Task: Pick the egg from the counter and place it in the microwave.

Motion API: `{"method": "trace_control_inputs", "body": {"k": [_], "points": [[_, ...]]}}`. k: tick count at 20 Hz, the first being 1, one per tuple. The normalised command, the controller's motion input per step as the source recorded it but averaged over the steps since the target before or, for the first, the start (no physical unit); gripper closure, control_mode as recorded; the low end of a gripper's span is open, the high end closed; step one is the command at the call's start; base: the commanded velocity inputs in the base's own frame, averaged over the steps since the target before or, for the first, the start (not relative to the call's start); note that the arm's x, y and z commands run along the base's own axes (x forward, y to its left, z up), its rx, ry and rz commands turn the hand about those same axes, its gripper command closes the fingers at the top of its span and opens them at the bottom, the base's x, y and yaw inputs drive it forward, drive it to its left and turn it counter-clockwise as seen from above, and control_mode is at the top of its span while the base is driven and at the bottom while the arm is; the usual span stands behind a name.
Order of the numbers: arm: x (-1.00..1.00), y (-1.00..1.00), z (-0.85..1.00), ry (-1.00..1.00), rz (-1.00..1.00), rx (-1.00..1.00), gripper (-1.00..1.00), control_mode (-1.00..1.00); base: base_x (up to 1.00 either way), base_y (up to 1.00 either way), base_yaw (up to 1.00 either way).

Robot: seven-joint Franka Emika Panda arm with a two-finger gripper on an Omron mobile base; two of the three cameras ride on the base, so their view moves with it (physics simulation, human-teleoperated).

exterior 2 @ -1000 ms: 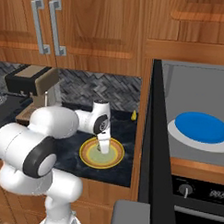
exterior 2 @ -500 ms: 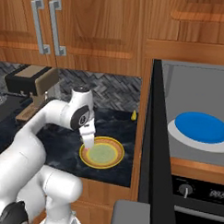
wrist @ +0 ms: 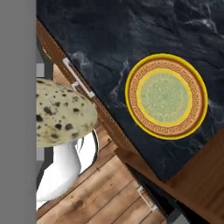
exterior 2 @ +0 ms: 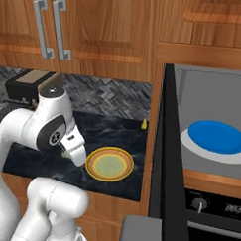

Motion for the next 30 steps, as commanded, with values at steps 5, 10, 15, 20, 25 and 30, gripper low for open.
{"method": "trace_control_inputs", "body": {"k": [5,10,15,20,25,30], "points": [[-0.84,0.13,0.68,-0.02,0.52,-0.07,1.00,-1.00,0.00,0.00,0.00],[-0.45,0.25,0.16,0.01,0.50,-0.12,1.00,-1.00,0.00,0.00,0.00],[0.00,0.04,0.00,0.01,0.02,0.00,1.00,-1.00,0.00,0.00,0.00],[-0.60,0.23,-0.12,-0.03,0.08,0.00,1.00,1.00,-0.20,0.05,0.01],[0.00,0.00,0.00,0.00,0.00,0.00,1.00,1.00,-1.00,0.20,0.04],[0.00,0.00,0.00,0.00,0.00,0.00,1.00,1.00,-1.00,0.13,0.00]]}}
